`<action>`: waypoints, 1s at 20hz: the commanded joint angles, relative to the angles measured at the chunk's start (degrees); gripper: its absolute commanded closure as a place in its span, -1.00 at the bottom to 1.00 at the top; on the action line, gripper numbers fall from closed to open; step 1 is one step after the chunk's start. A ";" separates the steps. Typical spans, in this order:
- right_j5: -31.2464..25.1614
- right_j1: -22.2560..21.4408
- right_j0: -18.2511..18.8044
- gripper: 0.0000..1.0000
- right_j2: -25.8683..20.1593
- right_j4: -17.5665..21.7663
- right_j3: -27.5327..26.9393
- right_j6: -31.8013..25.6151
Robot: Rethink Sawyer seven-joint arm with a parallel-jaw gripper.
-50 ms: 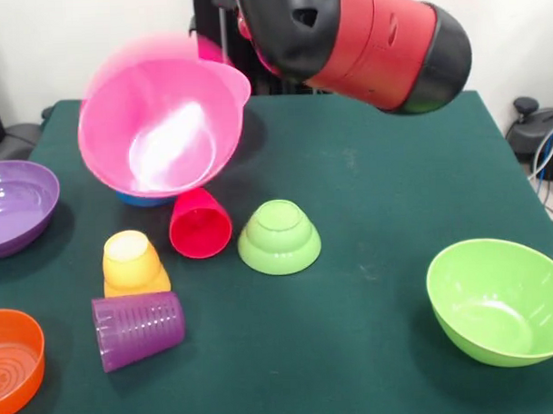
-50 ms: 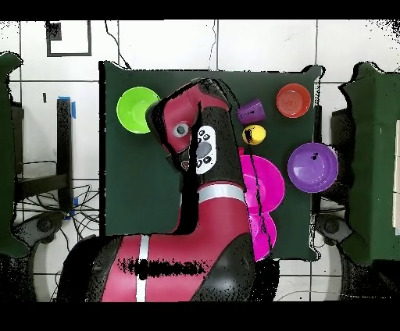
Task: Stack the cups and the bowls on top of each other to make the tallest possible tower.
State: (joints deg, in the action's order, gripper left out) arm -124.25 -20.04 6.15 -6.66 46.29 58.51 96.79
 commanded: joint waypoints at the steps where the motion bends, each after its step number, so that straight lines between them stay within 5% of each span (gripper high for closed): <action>1: 2.18 -10.51 2.74 -1.00 -6.65 -2.47 6.06 -20.06; 6: 2.44 -20.43 8.64 -1.00 -11.87 -10.86 11.45 -24.54; 10: 8.18 -24.92 12.09 -1.00 -13.52 -17.88 14.76 -19.99; 12: 22.18 -26.80 13.15 -1.00 -12.67 -24.33 18.67 -10.01; 13: 35.63 -28.34 14.15 -1.00 -12.23 -27.38 22.11 -3.44; 15: 53.14 -30.18 14.98 -1.00 -11.21 -28.64 26.79 3.98; 17: 65.49 -31.74 15.02 -1.00 -9.42 -28.54 29.96 9.15; 20: 75.63 -32.82 14.72 -1.00 -7.03 -28.69 32.45 12.88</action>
State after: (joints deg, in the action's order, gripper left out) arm -70.11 -49.92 21.53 -12.10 19.23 78.08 96.80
